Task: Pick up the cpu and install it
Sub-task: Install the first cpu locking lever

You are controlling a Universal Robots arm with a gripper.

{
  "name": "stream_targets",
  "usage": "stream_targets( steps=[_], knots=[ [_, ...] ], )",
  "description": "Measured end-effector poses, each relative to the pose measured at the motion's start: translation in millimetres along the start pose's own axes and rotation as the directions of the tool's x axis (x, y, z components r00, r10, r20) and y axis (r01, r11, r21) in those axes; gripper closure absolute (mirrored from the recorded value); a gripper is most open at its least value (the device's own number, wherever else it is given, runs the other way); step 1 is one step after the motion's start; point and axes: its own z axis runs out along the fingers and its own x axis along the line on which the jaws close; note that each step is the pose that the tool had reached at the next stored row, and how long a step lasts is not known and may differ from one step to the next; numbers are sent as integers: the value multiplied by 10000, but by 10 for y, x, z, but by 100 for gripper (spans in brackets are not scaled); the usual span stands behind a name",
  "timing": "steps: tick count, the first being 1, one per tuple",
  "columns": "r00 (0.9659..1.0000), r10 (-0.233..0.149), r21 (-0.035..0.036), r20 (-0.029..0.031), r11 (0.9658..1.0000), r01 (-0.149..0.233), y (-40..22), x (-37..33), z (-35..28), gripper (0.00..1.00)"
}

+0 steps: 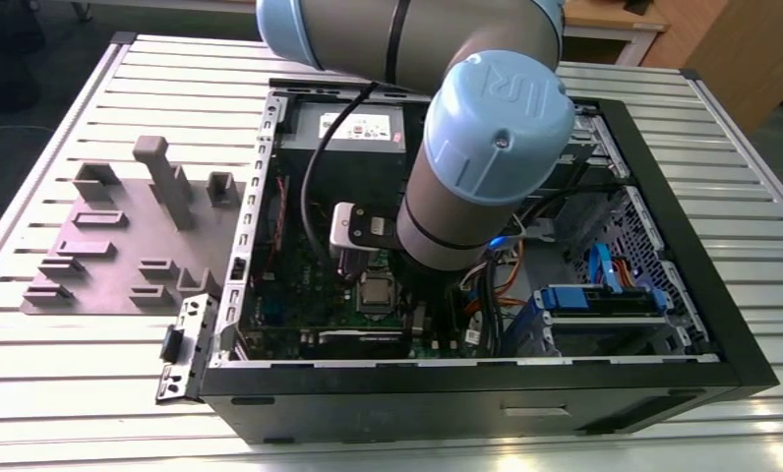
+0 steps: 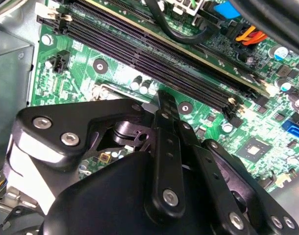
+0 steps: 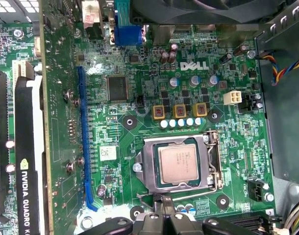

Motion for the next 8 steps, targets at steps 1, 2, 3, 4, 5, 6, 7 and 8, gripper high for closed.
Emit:
stream_targets(
  steps=[1, 2, 3, 4, 5, 6, 7, 8],
  knots=[
    [10000, 1, -1, -3, 10000, -1, 0, 0, -2, 90],
    [10000, 0, -1, -4, 10000, 0, 0, -1, -3, 90],
    [10000, 1, -1, -5, 10000, -1, 1, -2, -5, 90],
    [10000, 0, -1, -4, 10000, 0, 1, -2, -8, 90],
    [10000, 1, -1, -4, 10000, -1, 1, -3, -11, 90],
    [10000, 1, -1, -3, 10000, -1, 1, -3, -13, 90],
    [10000, 1, -1, -2, 10000, -1, 1, -4, -15, 90],
    [10000, 2, -1, -3, 10000, -2, 2, -4, -19, 90]
  ],
)
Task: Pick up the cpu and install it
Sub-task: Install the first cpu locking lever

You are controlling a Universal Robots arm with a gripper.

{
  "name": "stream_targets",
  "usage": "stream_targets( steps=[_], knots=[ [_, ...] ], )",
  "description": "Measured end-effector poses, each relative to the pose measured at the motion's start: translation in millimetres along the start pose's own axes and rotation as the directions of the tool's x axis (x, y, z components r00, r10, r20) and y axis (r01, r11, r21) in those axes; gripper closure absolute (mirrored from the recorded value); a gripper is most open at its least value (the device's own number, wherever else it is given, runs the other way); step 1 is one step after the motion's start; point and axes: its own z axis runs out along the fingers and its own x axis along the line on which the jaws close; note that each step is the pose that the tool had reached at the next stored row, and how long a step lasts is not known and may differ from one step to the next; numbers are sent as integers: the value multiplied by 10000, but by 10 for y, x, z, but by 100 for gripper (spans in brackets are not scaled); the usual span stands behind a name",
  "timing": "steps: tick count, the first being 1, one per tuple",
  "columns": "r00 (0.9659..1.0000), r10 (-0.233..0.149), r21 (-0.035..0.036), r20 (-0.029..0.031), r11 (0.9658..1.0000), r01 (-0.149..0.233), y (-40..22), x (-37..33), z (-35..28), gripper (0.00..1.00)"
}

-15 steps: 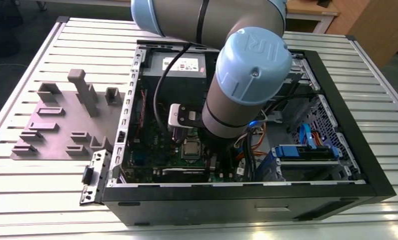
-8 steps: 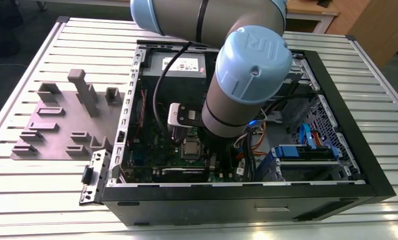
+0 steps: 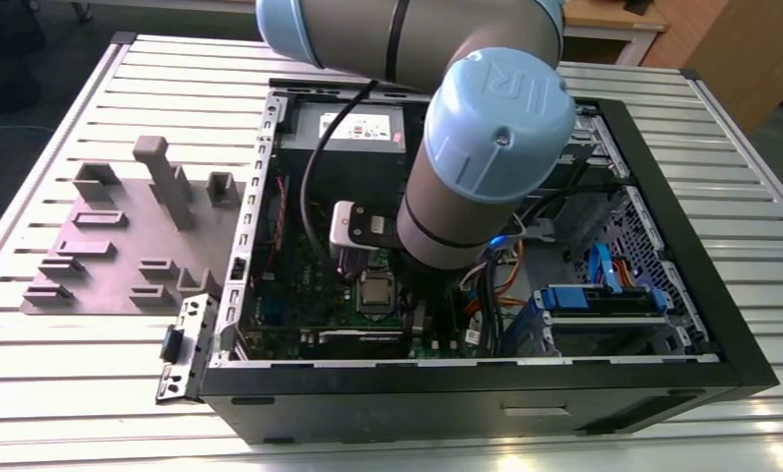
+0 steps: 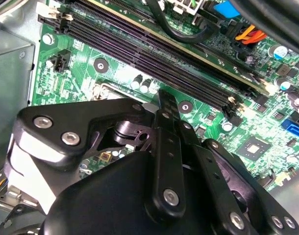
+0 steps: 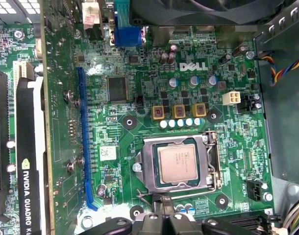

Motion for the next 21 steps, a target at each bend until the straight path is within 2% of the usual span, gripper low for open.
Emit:
stream_targets(
  steps=[10, 18, 21],
  knots=[
    [10000, -2, 1, -1, 10000, 2, 6, -16, -101, 90],
    [10000, -2, 1, -1, 10000, 2, 18, -38, -252, 90],
    [10000, -2, 1, 2, 10000, 2, 19, -41, -273, 90]
  ],
)
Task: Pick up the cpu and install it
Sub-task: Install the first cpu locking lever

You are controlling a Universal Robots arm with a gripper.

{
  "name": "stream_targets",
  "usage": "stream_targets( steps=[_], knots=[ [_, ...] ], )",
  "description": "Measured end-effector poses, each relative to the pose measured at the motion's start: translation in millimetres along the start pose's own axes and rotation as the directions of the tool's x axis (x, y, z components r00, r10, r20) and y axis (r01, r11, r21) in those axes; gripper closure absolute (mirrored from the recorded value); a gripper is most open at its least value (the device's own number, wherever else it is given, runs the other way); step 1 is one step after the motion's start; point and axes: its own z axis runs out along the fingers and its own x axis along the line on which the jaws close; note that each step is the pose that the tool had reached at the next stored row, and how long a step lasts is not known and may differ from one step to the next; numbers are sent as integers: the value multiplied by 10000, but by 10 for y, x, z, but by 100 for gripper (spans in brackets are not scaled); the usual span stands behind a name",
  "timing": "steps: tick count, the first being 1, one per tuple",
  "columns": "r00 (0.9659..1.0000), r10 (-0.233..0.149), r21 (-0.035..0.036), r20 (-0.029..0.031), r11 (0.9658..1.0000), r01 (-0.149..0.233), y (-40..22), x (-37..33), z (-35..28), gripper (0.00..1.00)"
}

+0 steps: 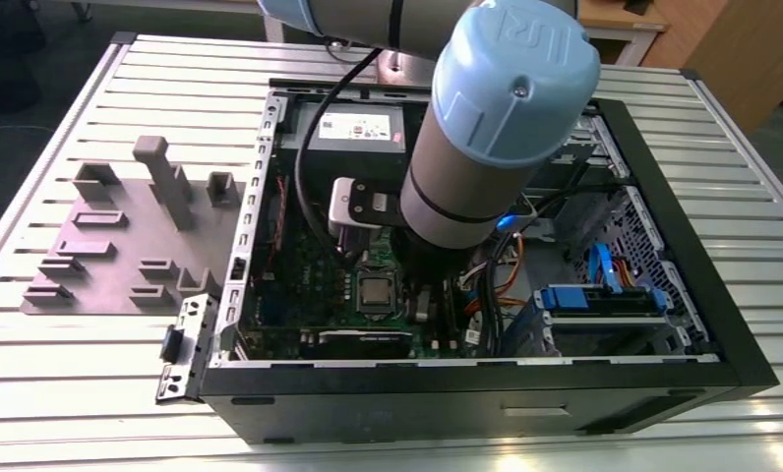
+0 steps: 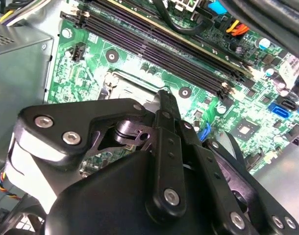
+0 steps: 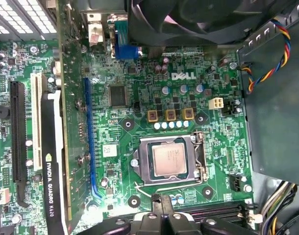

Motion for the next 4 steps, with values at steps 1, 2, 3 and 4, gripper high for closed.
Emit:
stream_targets(
  steps=[1, 2, 3, 4],
  knots=[
    [10000, 1, 0, -4, 10000, -1, 0, 0, -2, 90],
    [10000, 0, 0, -3, 10000, 0, 0, -1, -1, 90],
    [10000, 1, -1, -4, 10000, -1, 0, -1, -2, 90],
    [10000, 0, 0, -3, 10000, 0, 0, -1, -1, 90]
  ],
)
